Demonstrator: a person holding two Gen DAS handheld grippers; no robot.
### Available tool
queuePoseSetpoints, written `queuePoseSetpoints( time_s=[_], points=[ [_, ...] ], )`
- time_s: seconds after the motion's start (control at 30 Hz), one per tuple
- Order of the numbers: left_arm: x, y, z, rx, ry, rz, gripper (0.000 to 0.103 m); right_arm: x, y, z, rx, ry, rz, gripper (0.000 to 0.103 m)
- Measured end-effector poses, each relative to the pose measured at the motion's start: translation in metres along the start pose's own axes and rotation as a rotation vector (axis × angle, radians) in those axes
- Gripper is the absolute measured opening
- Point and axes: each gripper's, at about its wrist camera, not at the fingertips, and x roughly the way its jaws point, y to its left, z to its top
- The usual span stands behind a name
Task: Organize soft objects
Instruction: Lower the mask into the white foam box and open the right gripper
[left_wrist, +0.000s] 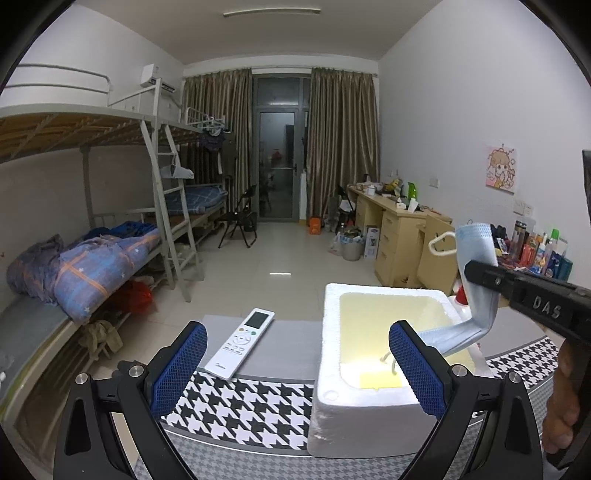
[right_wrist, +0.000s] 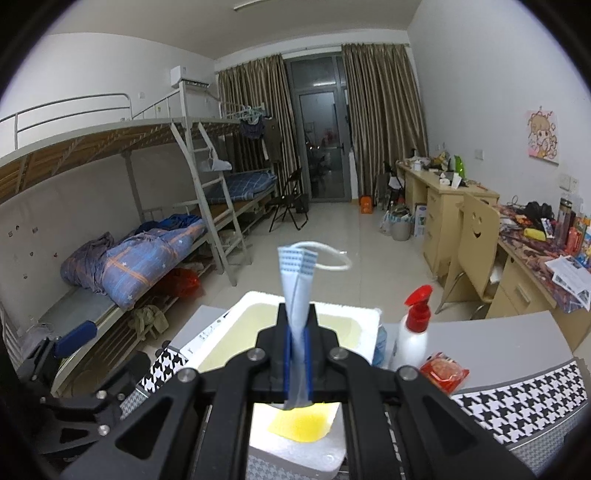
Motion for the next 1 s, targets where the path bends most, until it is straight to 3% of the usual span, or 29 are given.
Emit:
queuePoseSetpoints(
  time_s=[0.37, 0.4, 0.53, 0.8, 1.0],
  points=[
    [0.004, 0.009, -0.005, -0.007, 0.018, -0.004, 0.099, 0.033, 0.007, -0.010, -0.029, 0.105, -0.015, 0.011],
    [0.004, 0.009, -0.006, -0.007, 0.018, -0.005, 0.099, 0.034, 0.007, -0.011, -0.031, 0.115, -0.017, 0.017],
    [0.005, 0.010, -0.007, -0.008, 0.019, -0.006, 0.099, 0.038, 0.006, -0.013, -0.034, 0.152, -0.009, 0.060],
    [0.003, 0.007, -0.010, -0.005, 0.022, -0.012, 0.099, 0.026, 0.008, -0.011, -0.063, 0.122, -0.020, 0.064],
    [-0.010, 0.001, -0.011, 0.012, 0.009, -0.012, 0.099, 0.009, 0.006, -0.008, -0.067, 0.083, -0.017, 0.075]
  ],
)
